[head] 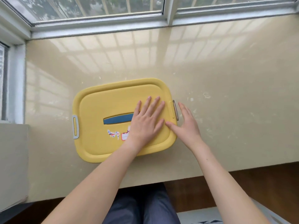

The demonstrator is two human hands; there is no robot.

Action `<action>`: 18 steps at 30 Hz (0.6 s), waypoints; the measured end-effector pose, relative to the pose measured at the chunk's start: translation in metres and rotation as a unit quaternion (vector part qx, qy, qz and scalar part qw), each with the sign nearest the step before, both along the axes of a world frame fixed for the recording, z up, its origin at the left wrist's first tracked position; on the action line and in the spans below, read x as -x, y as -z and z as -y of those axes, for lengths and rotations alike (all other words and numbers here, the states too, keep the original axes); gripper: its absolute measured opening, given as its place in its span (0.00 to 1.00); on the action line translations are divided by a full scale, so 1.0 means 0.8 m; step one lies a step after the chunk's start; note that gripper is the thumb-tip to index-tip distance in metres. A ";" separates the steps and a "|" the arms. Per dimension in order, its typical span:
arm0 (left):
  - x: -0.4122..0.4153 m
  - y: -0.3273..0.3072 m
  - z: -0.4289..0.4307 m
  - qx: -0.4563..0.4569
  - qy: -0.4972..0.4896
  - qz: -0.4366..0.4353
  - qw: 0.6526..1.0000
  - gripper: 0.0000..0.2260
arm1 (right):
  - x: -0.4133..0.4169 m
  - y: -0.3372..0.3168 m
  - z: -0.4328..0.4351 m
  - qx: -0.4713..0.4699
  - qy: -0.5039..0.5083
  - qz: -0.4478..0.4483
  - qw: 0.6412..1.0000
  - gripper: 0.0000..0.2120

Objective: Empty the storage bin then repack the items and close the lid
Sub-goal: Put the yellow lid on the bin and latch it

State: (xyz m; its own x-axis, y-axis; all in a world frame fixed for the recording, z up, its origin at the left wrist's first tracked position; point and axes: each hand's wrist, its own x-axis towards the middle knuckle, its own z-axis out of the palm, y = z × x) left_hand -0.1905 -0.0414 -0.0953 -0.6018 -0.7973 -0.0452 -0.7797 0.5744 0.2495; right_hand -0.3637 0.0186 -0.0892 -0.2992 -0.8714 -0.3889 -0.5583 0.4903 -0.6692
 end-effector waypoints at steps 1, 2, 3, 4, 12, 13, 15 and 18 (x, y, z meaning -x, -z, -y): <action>0.000 0.002 0.000 0.004 0.000 -0.002 1.000 0.26 | 0.002 0.001 0.001 -0.006 0.005 0.011 1.000 0.44; 0.000 0.003 0.000 0.006 -0.001 -0.006 1.000 0.26 | 0.003 0.001 0.002 -0.010 0.007 0.020 1.000 0.44; 0.000 0.004 0.000 0.008 -0.001 -0.008 1.000 0.26 | 0.004 0.000 0.003 -0.013 0.006 0.030 0.999 0.44; 0.000 0.004 0.000 0.009 -0.001 -0.009 1.000 0.27 | 0.005 0.000 0.003 -0.013 0.003 0.042 0.999 0.44; -0.001 0.003 0.003 0.006 -0.001 0.001 1.000 0.26 | 0.002 -0.002 0.004 -0.032 0.038 0.204 0.978 0.43; -0.001 0.003 0.003 0.006 -0.002 -0.001 1.000 0.26 | 0.001 -0.002 0.003 -0.024 0.044 0.206 0.977 0.42; -0.001 0.003 0.003 0.006 -0.003 -0.003 1.000 0.26 | -0.004 -0.004 0.002 -0.005 0.060 0.201 0.978 0.40; -0.001 0.003 0.003 0.007 -0.005 -0.010 1.000 0.26 | -0.013 -0.005 -0.002 0.029 0.079 0.188 0.979 0.39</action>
